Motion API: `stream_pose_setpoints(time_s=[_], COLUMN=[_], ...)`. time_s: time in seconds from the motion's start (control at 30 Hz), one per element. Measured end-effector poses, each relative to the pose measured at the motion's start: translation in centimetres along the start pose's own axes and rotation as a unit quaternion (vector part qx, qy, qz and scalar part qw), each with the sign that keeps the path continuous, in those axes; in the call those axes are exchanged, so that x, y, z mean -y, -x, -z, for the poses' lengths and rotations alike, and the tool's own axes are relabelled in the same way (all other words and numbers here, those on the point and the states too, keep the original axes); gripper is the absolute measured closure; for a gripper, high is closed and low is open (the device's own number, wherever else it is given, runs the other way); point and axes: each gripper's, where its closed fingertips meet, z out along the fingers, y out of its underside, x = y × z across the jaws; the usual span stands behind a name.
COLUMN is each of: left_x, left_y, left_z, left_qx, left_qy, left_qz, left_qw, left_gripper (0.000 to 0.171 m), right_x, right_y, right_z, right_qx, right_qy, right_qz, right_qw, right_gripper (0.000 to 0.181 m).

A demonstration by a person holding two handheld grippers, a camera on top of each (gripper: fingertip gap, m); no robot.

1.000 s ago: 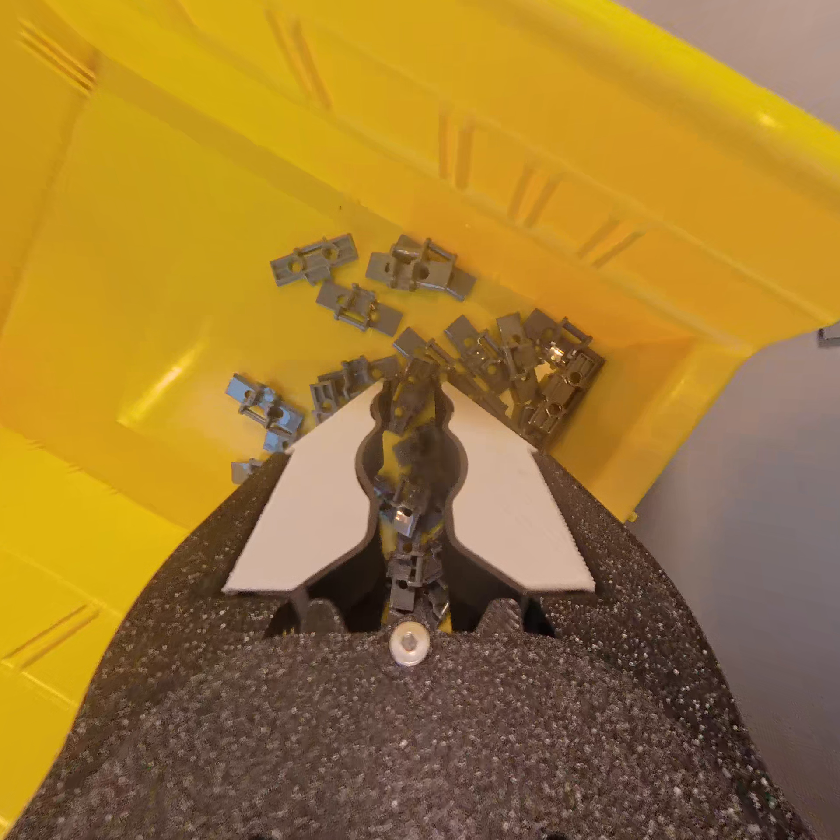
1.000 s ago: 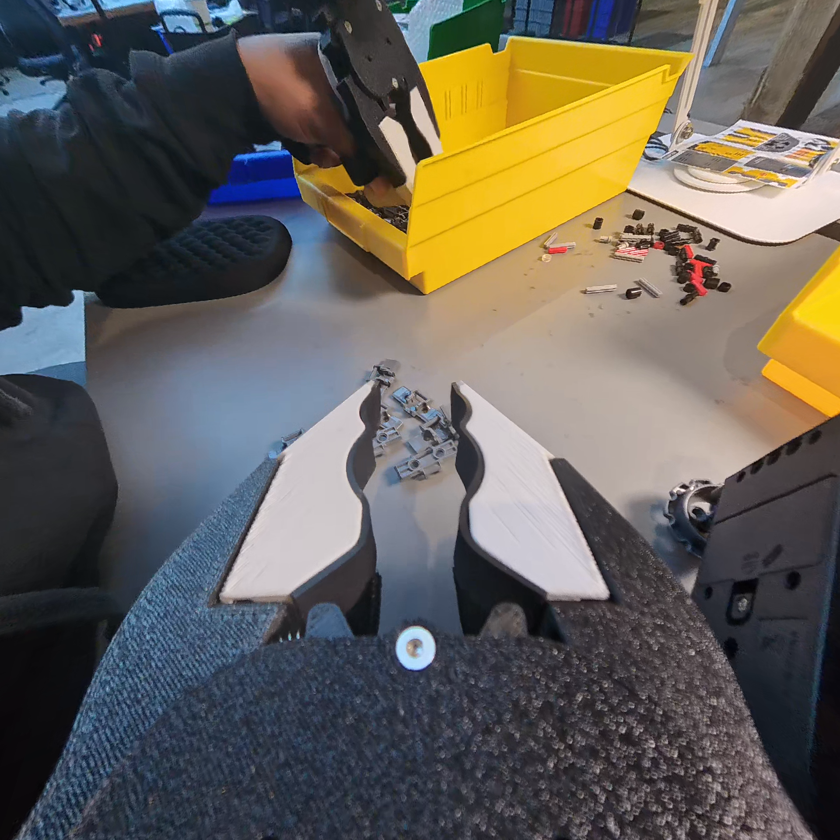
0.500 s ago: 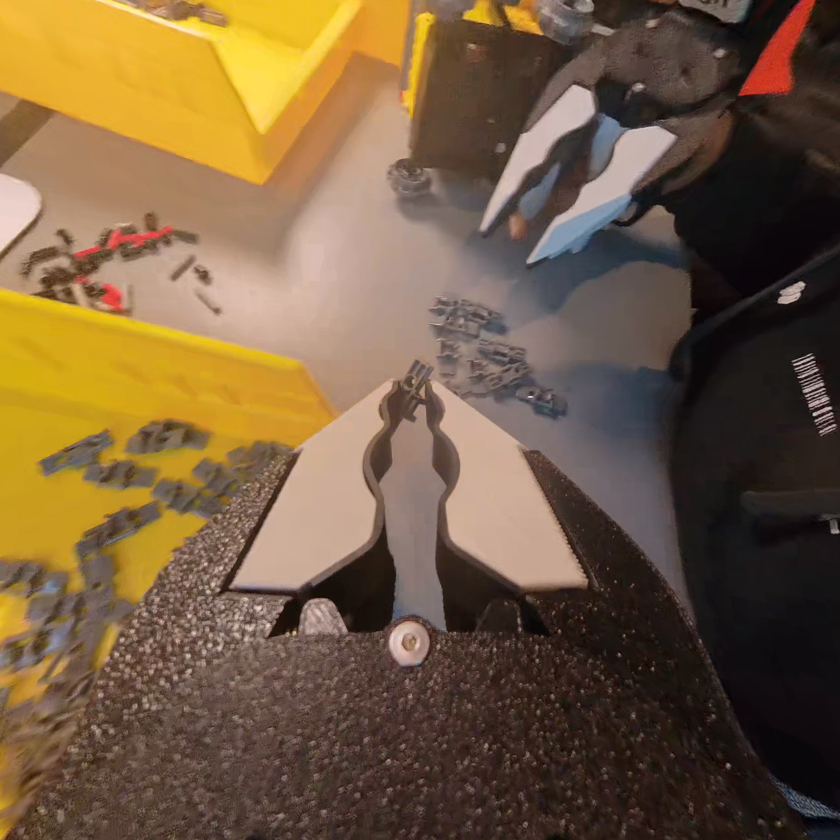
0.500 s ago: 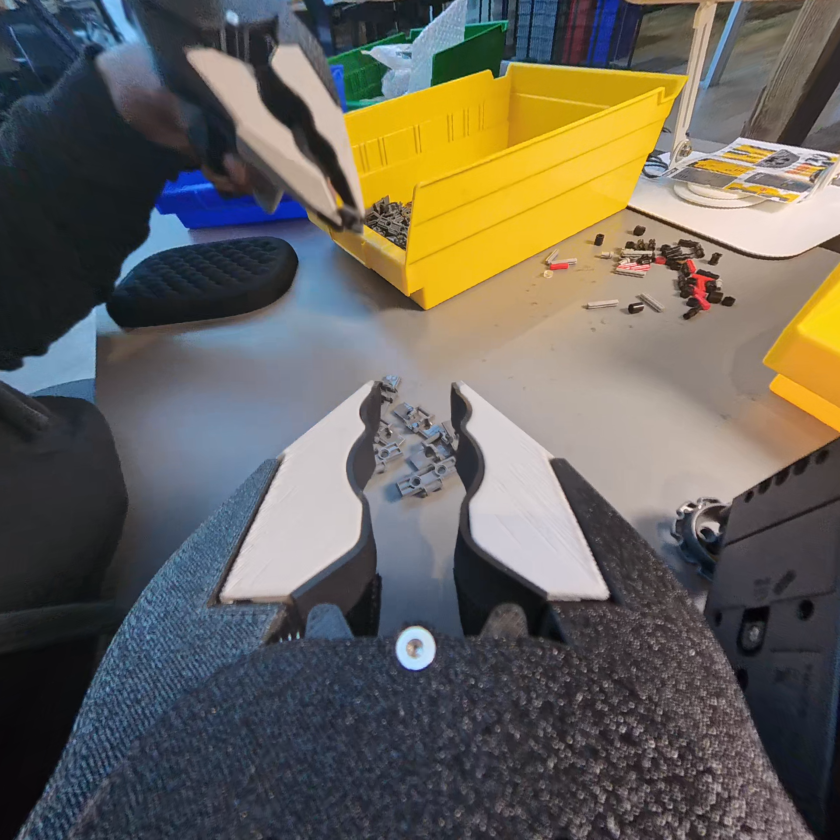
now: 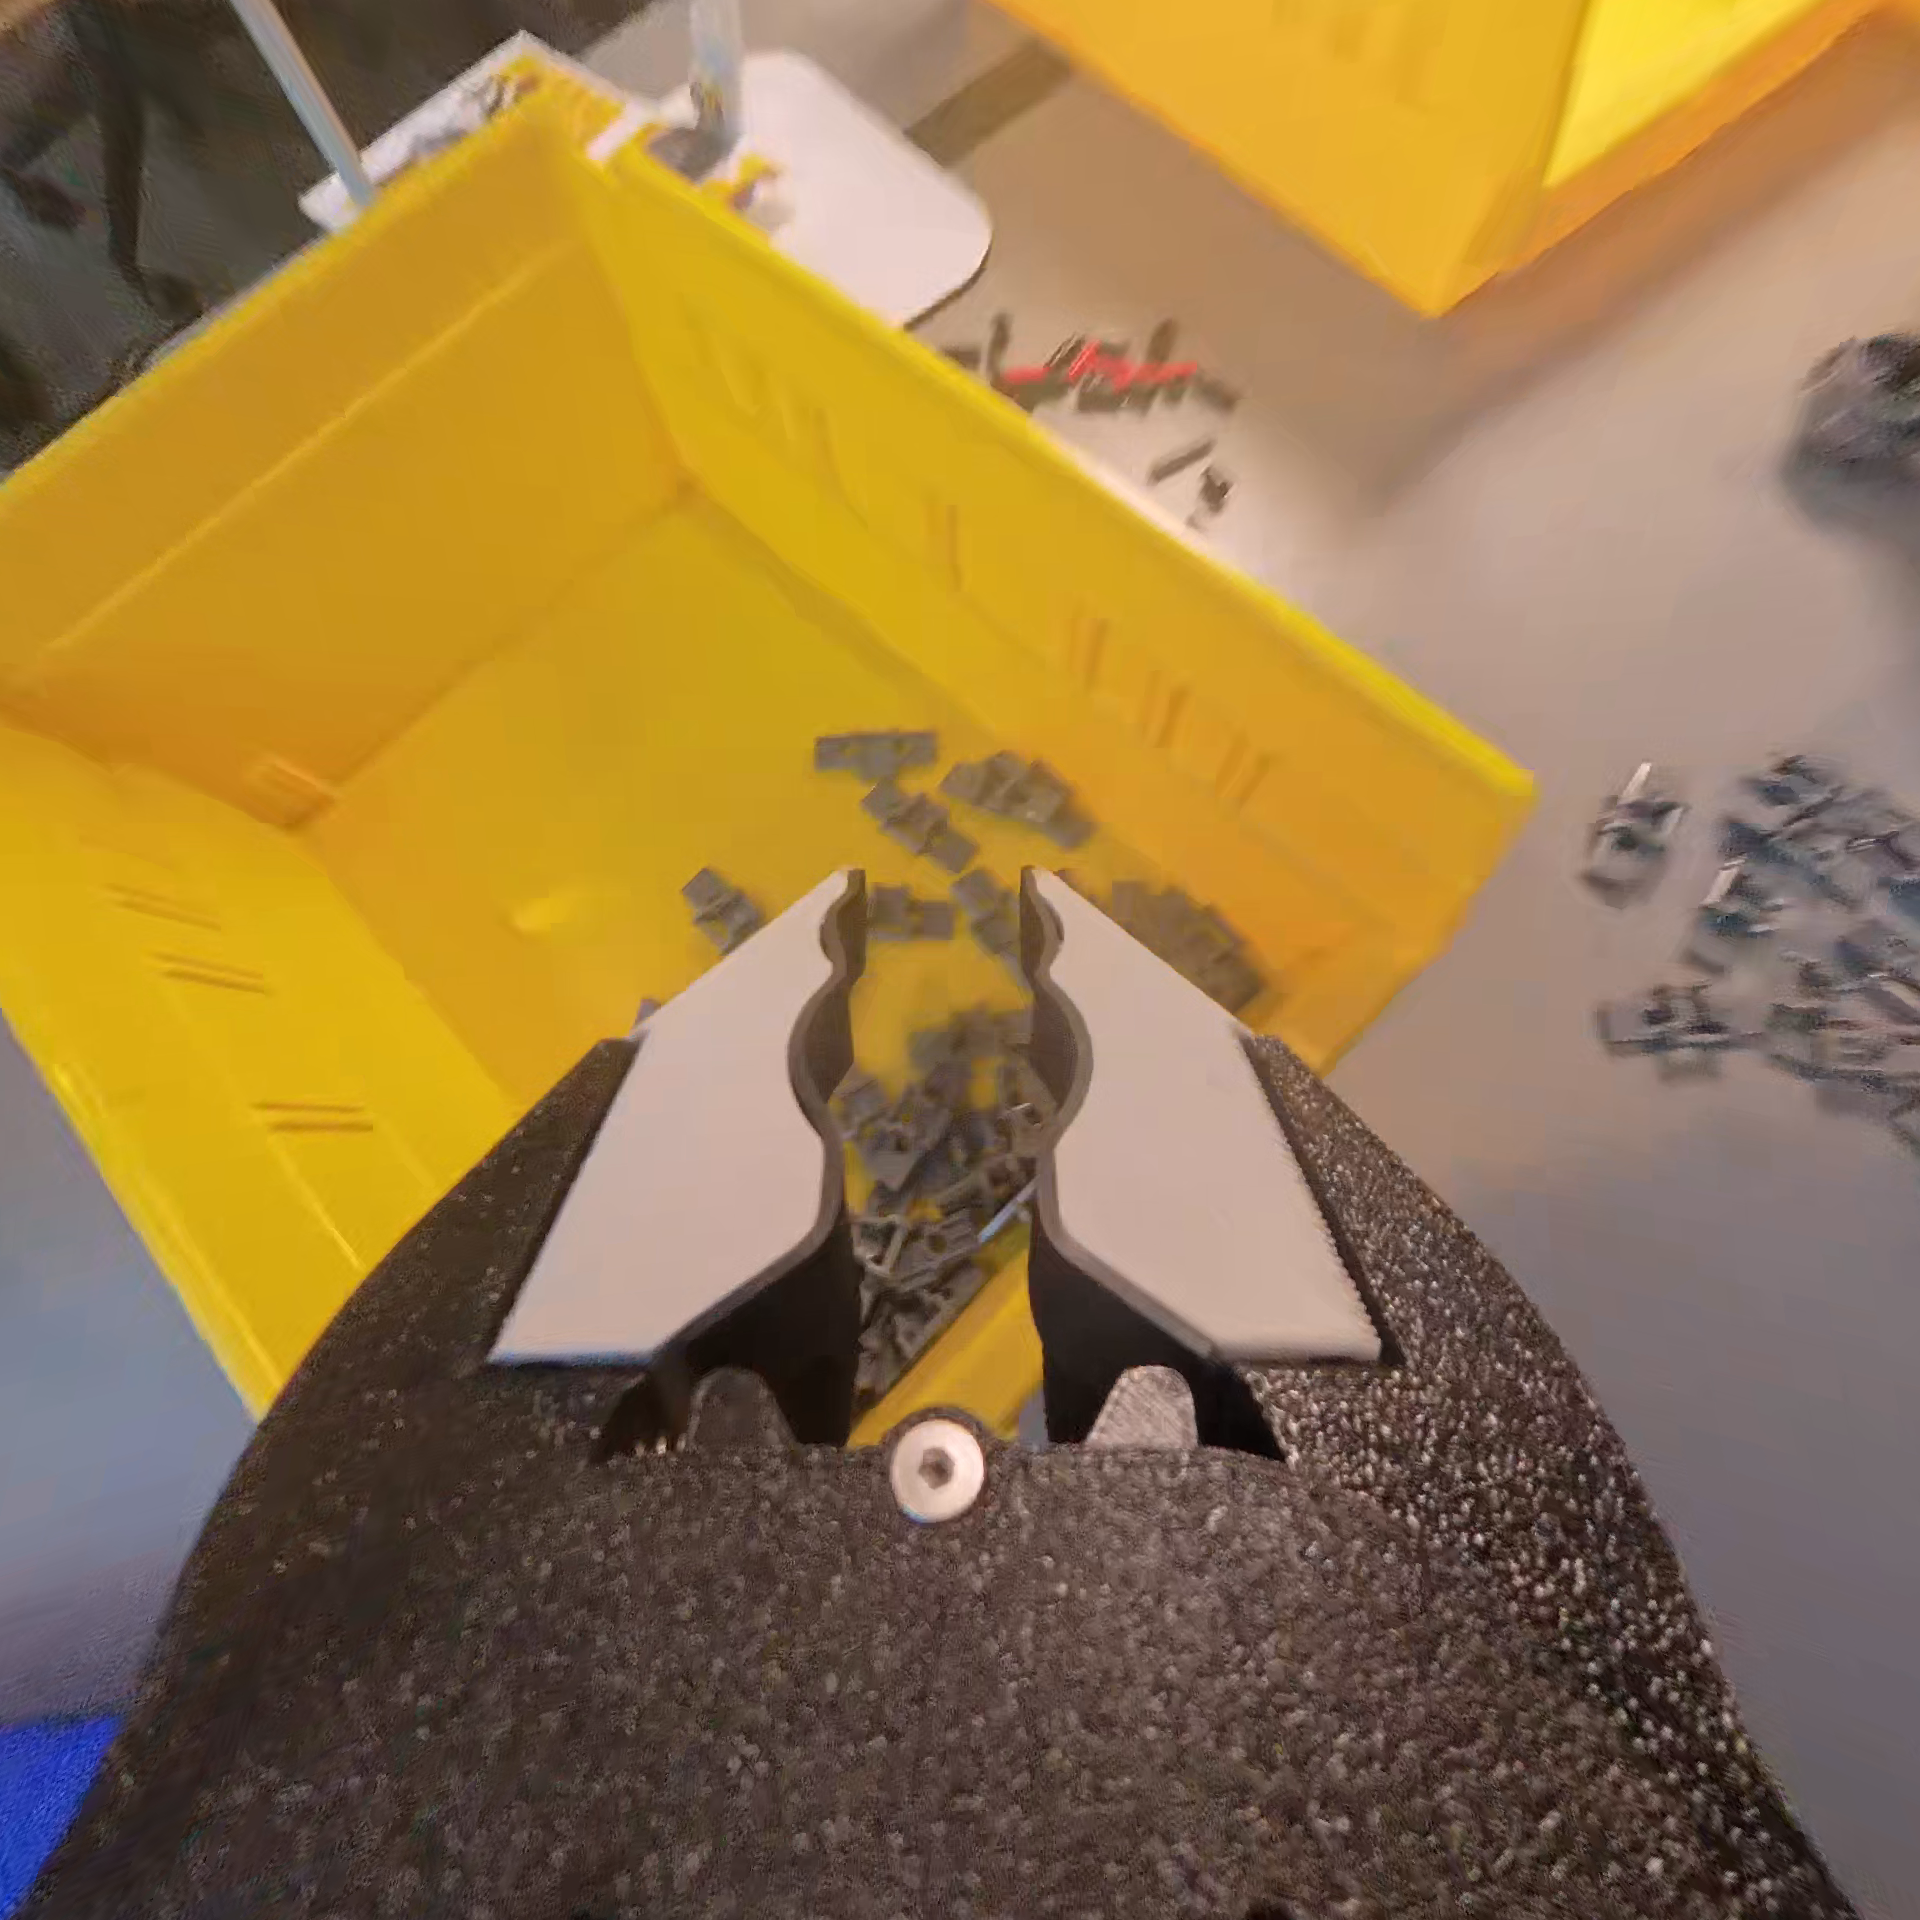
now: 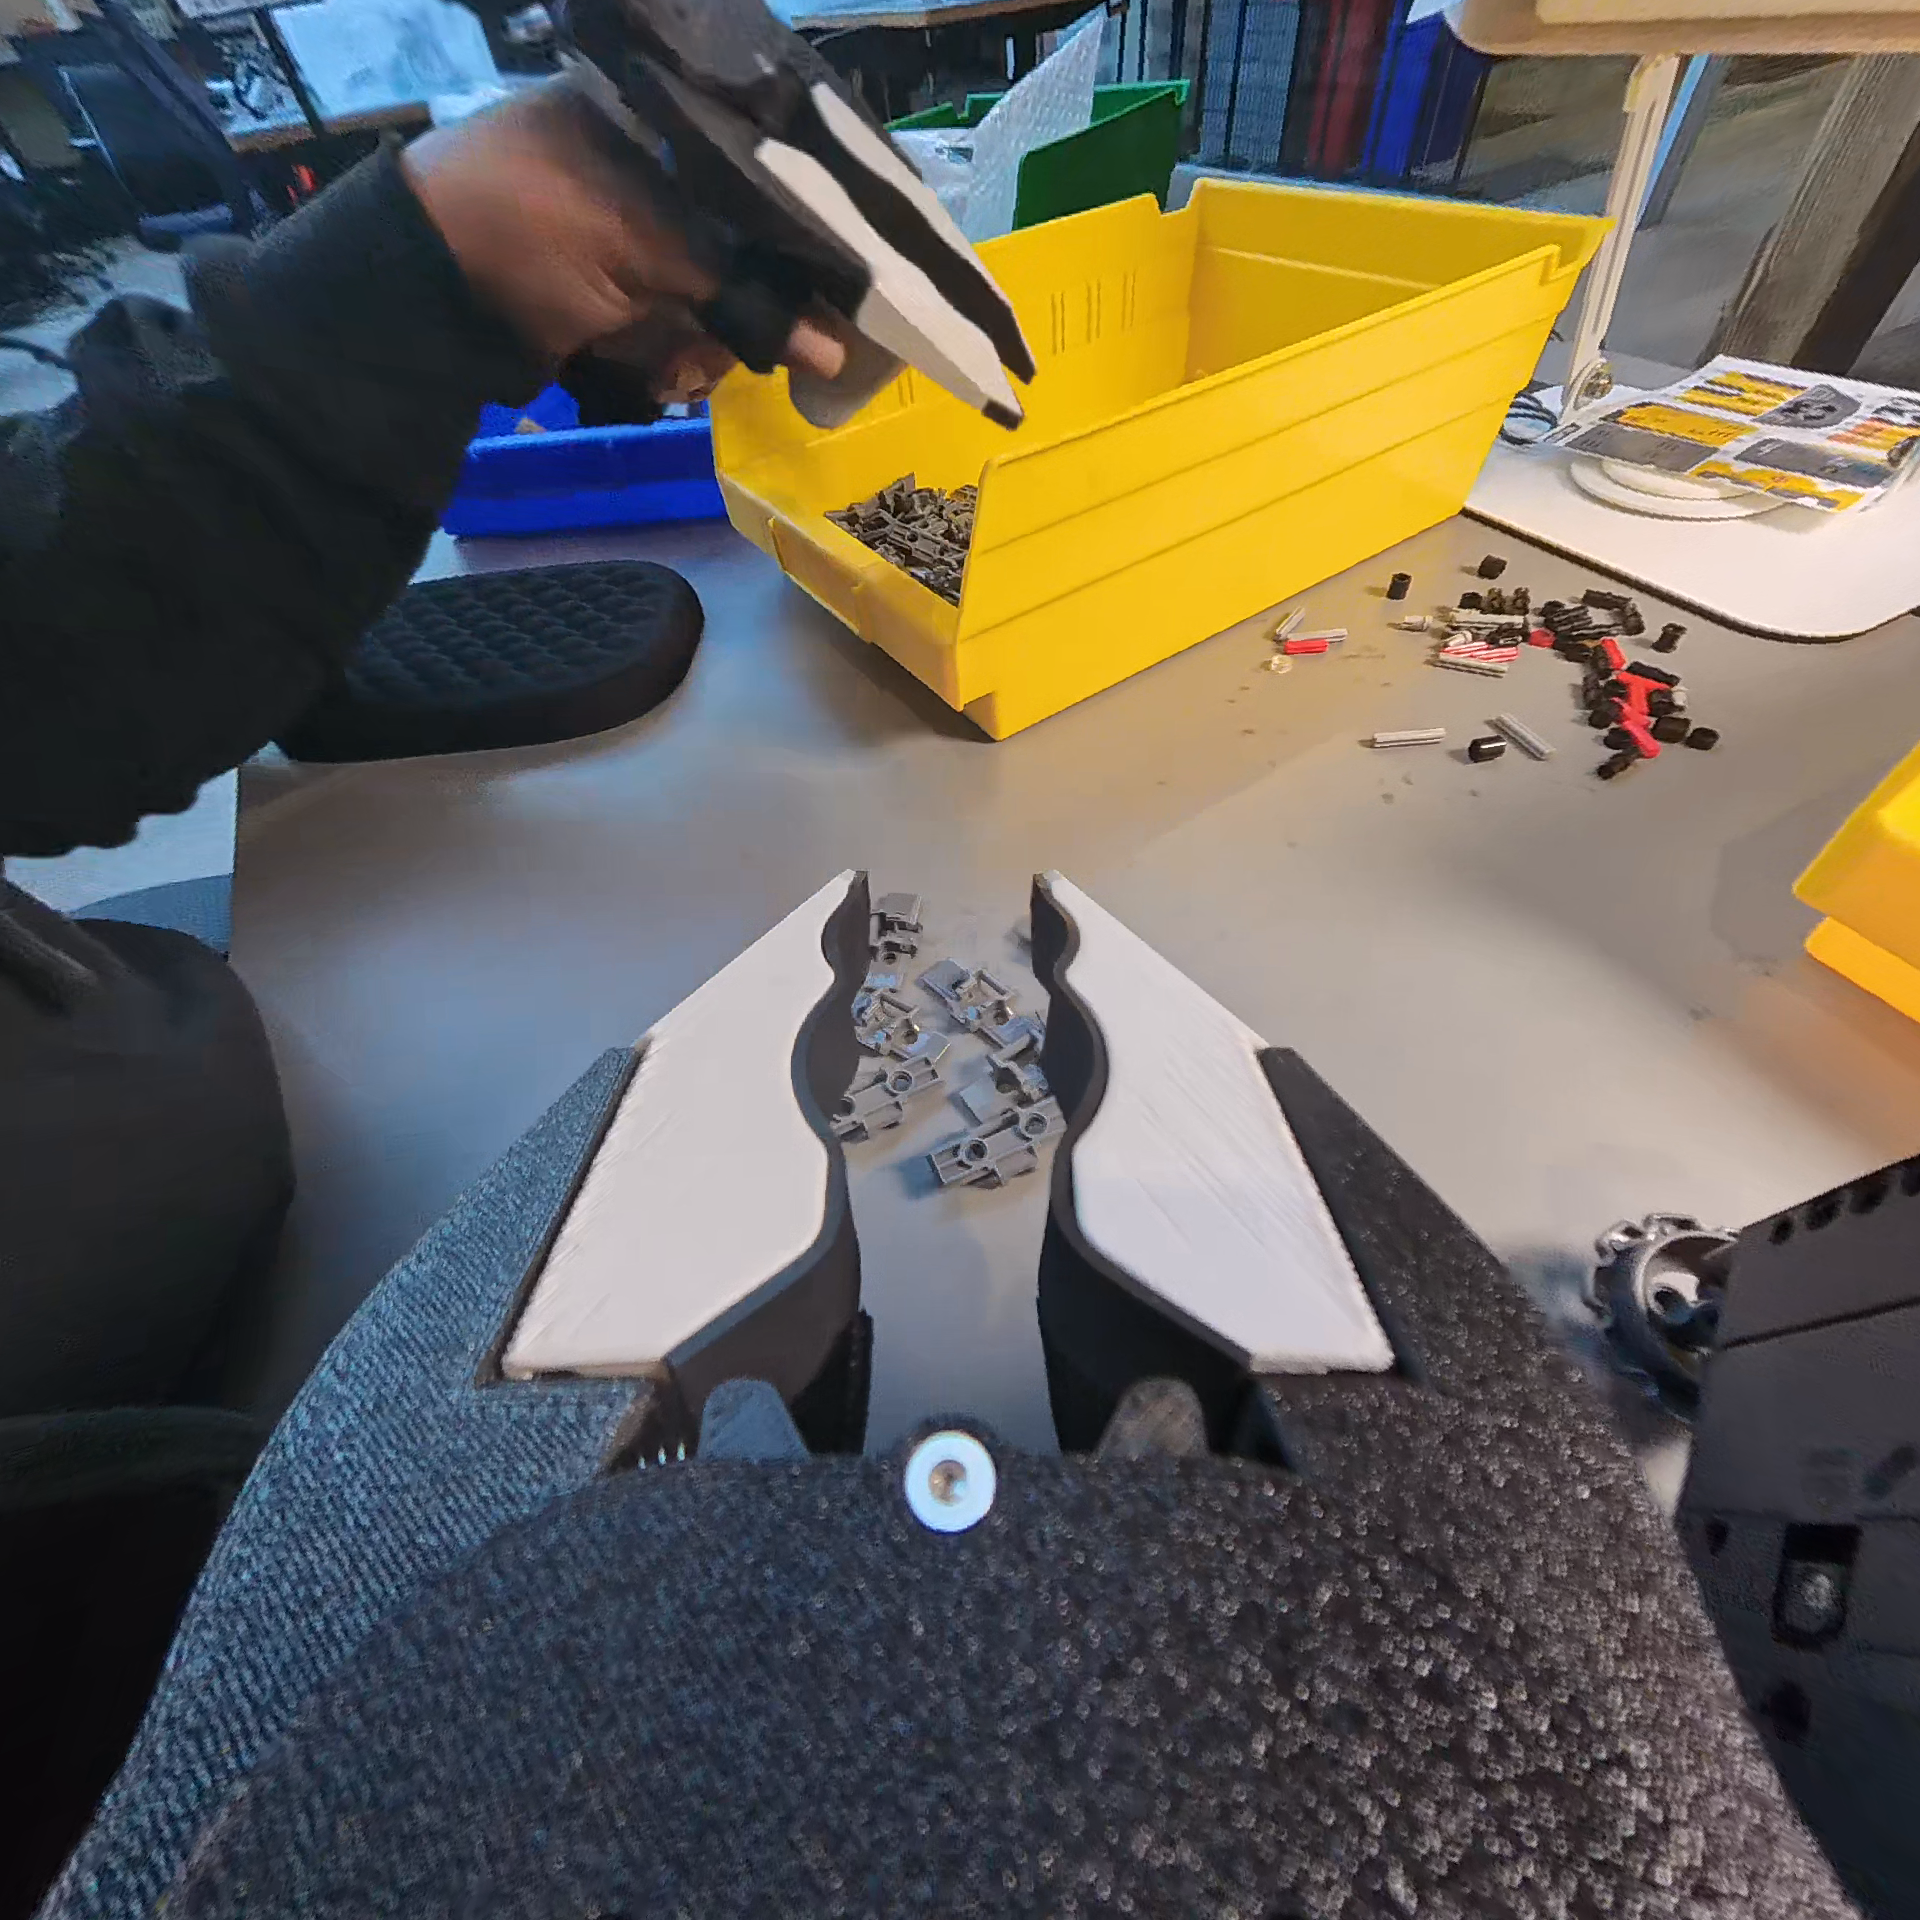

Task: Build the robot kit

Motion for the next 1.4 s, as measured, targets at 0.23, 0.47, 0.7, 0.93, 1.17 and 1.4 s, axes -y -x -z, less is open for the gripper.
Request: stream_pose_setpoints(time_s=[0.23, 0.47, 0.7, 0.93, 1.17, 1.4], left_x=[-5.1, -5.1, 1.6, 2.2, 1.5, 0.1], left_y=[3.3, 2.6, -9.5, -15.2, -17.7, -5.7], left_z=[-5.1, -4.9, 1.6, 4.1, 1.2, 0.7], left_qx=[0.033, 0.009, -0.19, -0.253, -0.25, -0.072], left_qy=[0.204, 0.208, -0.014, -0.11, -0.132, -0.056], left_qz=[-0.066, -0.083, -0.094, -0.084, -0.062, -0.028], left_qw=[0.976, 0.975, 0.977, 0.957, 0.957, 0.995], left_gripper=[0.147, 0.162, 0.162, 0.162, 0.149, 0.146], right_x=[0.1, -0.2, 0.5, 1.4, 2.0, 1.2], right_y=[0.2, -0.6, -0.3, 0.6, 1.1, 0.6], right_z=[0.2, 1.2, 0.7, 0.0, -0.2, 0.3], right_qx=[0.004, -0.009, -0.007, -0.001, -0.009, -0.018], right_qy=[-0.001, -0.004, -0.009, -0.006, -0.01, 0.0], right_qz=[0.004, -0.01, -0.001, 0.017, 0.024, 0.016], right_qw=[1.0, 1.0, 1.0, 1.0, 1.0, 1.0], right_gripper=[0.15, 0.15, 0.15, 0.15, 0.15, 0.15])
